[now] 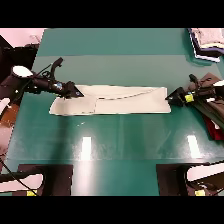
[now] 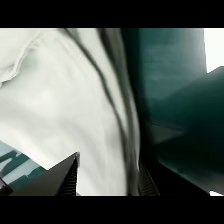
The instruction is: Fold the shirts.
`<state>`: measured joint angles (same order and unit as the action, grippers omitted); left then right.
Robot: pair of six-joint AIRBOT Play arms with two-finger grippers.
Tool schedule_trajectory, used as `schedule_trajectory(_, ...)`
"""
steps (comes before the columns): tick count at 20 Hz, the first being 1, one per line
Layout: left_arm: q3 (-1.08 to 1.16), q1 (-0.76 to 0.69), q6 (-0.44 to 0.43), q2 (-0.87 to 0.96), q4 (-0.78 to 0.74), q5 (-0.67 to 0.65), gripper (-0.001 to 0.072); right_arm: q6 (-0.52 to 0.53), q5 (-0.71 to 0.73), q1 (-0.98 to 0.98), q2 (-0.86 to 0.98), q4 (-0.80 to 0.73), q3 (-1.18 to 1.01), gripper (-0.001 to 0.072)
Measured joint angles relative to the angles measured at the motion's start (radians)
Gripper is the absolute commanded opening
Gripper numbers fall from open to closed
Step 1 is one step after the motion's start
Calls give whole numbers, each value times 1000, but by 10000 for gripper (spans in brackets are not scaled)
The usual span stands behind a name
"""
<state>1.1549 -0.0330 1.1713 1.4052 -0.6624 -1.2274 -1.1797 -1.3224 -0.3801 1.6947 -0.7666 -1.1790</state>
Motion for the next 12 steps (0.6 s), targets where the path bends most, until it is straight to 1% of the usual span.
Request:
schedule_trajectory(4,0,-69,0,0,-8,26,25,17,55,79,27,8,-6,15)
schedule_trajectory(6,0,-93,5,0,-14,50,24,32,69,103,28,11,-8,16)
schedule_trajectory(8,0,-122,29,0,-19,69,24,46,80,118,11,2,-8,13)
schedule_trajectory(12,10,-213,70,23,-59,164,24,58,76,132,-93,6,-21,12)
